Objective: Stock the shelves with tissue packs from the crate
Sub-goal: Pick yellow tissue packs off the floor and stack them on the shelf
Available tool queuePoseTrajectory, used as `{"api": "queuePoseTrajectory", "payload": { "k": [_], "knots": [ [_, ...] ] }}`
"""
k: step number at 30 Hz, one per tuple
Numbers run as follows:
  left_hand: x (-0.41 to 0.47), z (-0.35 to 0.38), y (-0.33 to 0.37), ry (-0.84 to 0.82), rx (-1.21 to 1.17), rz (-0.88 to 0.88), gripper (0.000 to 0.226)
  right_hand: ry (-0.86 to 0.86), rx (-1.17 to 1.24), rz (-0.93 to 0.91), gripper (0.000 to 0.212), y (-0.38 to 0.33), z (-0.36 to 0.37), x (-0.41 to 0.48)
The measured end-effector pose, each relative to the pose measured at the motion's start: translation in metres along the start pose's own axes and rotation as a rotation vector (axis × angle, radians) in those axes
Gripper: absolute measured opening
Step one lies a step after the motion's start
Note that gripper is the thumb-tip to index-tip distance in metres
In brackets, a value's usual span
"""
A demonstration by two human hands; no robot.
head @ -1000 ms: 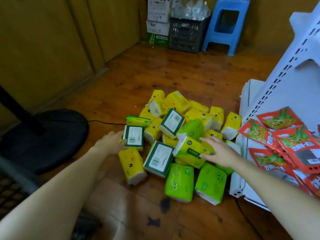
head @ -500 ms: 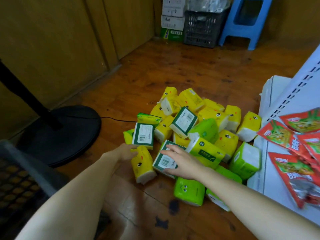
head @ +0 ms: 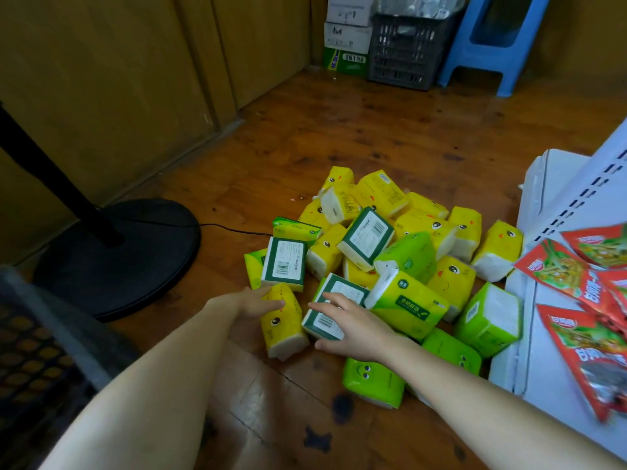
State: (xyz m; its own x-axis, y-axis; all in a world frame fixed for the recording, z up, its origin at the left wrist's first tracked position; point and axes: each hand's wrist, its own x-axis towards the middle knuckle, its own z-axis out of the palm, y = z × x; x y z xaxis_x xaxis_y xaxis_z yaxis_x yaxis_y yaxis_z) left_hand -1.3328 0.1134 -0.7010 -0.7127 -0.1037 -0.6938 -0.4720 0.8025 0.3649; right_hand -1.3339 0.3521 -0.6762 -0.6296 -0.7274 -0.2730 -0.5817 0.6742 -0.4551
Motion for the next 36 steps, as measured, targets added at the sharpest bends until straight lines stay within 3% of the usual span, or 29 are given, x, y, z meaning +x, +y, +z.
{"api": "queuePoseTrajectory", "payload": {
  "k": [2, 7, 15, 18, 21, 27, 32, 34, 36],
  "knots": [
    [0.005, -0.001, -0.006, -0.02, -0.043, -0.031, 0.103, -0.002, -0.003, 0.0, 0.069, 0.0, 0.0, 0.0],
    [0.002, 0.004, 0.002, -0.089, -0.186, -0.019, 0.057, 0.01, 0.009, 0.008, 0.069, 0.001, -0.002, 0.0],
    [-0.011, 0.0, 0.009, -0.092, -0.152, -0.002, 0.051, 0.009, 0.001, 0.011, 0.069, 0.001, -0.004, 0.0],
    [-0.009, -0.001, 0.002, -0.093, -0.199, -0.001, 0.06, 0.007, -0.005, 0.01, 0.069, -0.001, -0.005, 0.0],
    [-0.01, -0.001, -0.003, -0.106, -0.237, -0.007, 0.084, 0.003, -0.021, 0.008, 0.069, -0.002, -0.005, 0.0],
    [-0.009, 0.009, -0.003, -0.145, -0.224, -0.037, 0.085, 0.003, -0.015, 0.018, 0.07, -0.003, -0.004, -0.001],
    [-0.006, 0.01, -0.01, -0.06, -0.226, 0.002, 0.113, -0.004, 0.016, 0.044, 0.072, -0.003, -0.005, -0.002],
    [-0.01, 0.009, -0.01, 0.044, -0.124, 0.051, 0.087, -0.005, 0.023, 0.056, 0.073, -0.003, -0.005, -0.002],
    [-0.017, 0.004, -0.009, 0.255, 0.085, 0.089, 0.063, -0.001, 0.028, 0.067, 0.075, -0.003, -0.006, -0.001]
  ]
}}
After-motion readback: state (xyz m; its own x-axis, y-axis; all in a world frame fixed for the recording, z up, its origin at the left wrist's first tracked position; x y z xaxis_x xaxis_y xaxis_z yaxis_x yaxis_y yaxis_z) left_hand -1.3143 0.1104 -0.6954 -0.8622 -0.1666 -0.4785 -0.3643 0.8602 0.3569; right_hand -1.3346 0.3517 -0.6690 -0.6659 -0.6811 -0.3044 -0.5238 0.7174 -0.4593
